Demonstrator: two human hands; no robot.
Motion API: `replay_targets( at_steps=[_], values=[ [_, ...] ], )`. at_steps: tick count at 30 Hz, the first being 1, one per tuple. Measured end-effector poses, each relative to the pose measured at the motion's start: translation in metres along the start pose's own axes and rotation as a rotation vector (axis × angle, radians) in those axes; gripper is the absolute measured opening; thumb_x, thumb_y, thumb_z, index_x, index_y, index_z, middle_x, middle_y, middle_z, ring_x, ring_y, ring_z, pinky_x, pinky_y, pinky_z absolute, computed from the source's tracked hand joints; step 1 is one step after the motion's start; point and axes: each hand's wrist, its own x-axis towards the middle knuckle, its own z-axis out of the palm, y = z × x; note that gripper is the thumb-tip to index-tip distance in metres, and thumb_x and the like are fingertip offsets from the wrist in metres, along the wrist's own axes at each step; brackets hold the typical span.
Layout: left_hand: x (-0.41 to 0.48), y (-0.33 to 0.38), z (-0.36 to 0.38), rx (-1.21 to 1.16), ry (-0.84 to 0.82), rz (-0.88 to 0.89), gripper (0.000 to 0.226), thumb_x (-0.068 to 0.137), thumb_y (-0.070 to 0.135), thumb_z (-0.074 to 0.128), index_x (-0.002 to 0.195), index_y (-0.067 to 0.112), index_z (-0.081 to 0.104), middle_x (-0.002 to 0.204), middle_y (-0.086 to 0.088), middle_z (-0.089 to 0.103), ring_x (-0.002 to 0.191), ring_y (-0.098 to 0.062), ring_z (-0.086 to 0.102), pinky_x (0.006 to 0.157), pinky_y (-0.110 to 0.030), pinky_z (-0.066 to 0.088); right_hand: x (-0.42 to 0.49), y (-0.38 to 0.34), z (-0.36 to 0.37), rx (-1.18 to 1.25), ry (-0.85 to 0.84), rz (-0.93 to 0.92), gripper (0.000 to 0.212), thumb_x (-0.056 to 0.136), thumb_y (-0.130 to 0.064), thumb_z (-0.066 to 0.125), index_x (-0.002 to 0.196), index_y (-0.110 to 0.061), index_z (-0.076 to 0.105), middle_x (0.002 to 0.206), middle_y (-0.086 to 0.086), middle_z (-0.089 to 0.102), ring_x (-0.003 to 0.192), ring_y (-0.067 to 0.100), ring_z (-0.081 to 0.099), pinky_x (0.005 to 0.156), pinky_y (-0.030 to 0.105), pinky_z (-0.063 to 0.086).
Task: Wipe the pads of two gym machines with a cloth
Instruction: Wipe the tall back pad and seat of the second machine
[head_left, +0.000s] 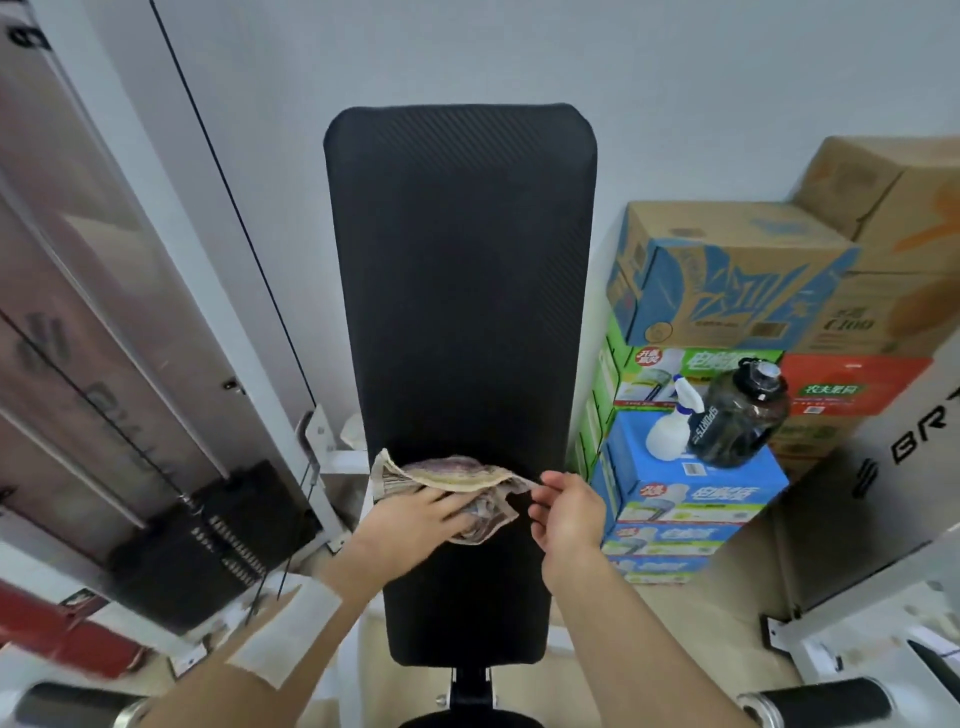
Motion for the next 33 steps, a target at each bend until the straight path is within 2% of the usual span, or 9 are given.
replay_targets(
  at_steps=[4,7,11,14,17,20,22,29,33],
  values=[
    [-0.005,0.028,-0.017,-0.176,0.19,-0.208,0.076,0.086,0.02,0.067,0.152,0.028,0.032,0.16,-0.001,0.033,0.143,-0.027,0.035,0.107,-0.042,0.045,-0.006,0.017,-0.019,-0.121,-0.042,0.078,0.022,0.095,-0.016,0.044,0.092,-0.012,0.066,0.068,0.002,0.065,0.056,0.016,0.051,0.058,0.027,0.039],
    [-0.015,0.053,-0.04,-0.596,0.386,-0.506,0.064,0.088,0.01,0.059,0.146,0.03,0.045,0.138,0.004,0.057,0.126,-0.019,0.052,0.099,-0.033,0.051,-0.023,0.025,-0.026,-0.27,-0.164,0.079,0.024,0.097,-0.02,0.045,0.105,-0.015,0.066,0.087,0.002,0.071,0.069,0.016,0.057,0.063,0.028,0.043],
    [-0.032,0.084,-0.086,-1.389,0.666,-0.904,0.046,0.09,-0.003,0.054,0.114,0.035,0.065,0.112,0.013,0.068,0.102,-0.001,0.063,0.089,-0.021,0.053,-0.044,0.029,-0.03,-0.689,-0.342,-0.124,0.055,0.088,-0.035,0.055,0.142,-0.029,0.046,0.143,0.003,0.045,0.121,0.022,0.051,0.105,0.039,0.041],
    [-0.052,0.096,-0.111,-1.87,0.69,-0.983,0.04,0.093,-0.003,0.05,0.106,0.028,0.072,0.105,0.005,0.073,0.103,-0.013,0.068,0.092,-0.036,0.056,-0.063,0.018,-0.038,-0.581,-0.634,0.03,0.046,0.076,-0.043,0.059,0.12,-0.032,0.067,0.126,0.007,0.067,0.114,0.026,0.063,0.105,0.047,0.045],
    [-0.068,0.098,-0.122,-2.253,0.73,-1.002,0.029,0.094,0.0,0.053,0.11,0.013,0.073,0.106,-0.014,0.075,0.103,-0.03,0.071,0.094,-0.048,0.055,-0.08,0.01,-0.053,-0.418,-0.804,0.129,0.04,0.086,-0.047,0.061,0.114,-0.022,0.073,0.112,0.009,0.074,0.11,0.027,0.067,0.107,0.047,0.045],
    [-0.085,0.102,-0.125,-2.273,0.673,-0.901,0.028,0.09,0.017,0.063,0.115,0.009,0.072,0.114,-0.022,0.07,0.109,-0.036,0.068,0.1,-0.055,0.05,-0.098,0.002,-0.066,-0.494,-0.899,0.094,0.046,0.081,-0.051,0.072,0.119,-0.025,0.069,0.112,0.004,0.074,0.109,0.023,0.069,0.105,0.046,0.047],
    [-0.096,0.107,-0.132,-2.199,0.619,-0.944,0.028,0.092,0.024,0.066,0.118,0.016,0.07,0.114,-0.018,0.071,0.106,-0.031,0.069,0.093,-0.05,0.056,-0.111,-0.001,-0.075,-0.701,-0.882,-0.011,0.057,0.067,-0.052,0.081,0.119,-0.033,0.066,0.108,-0.003,0.075,0.105,0.018,0.069,0.102,0.045,0.049],
    [-0.139,0.14,-0.151,-2.018,0.647,-1.044,0.041,0.091,0.005,0.068,0.129,0.017,0.058,0.112,-0.011,0.067,0.094,-0.02,0.071,0.069,-0.03,0.06,-0.153,-0.005,-0.118,-1.022,-0.824,-0.22,0.039,0.065,-0.04,0.083,0.101,-0.026,0.073,0.091,-0.003,0.077,0.088,0.013,0.072,0.093,0.038,0.055],
    [-0.171,0.16,-0.156,-2.108,0.734,-1.089,0.056,0.094,0.002,0.061,0.145,0.014,0.044,0.122,-0.018,0.063,0.102,-0.028,0.07,0.089,-0.046,0.058,-0.183,-0.001,-0.15,-1.1,-0.858,-0.19,0.035,0.068,-0.044,0.082,0.095,-0.022,0.077,0.081,-0.003,0.074,0.073,0.01,0.068,0.071,0.029,0.053]
  ],
)
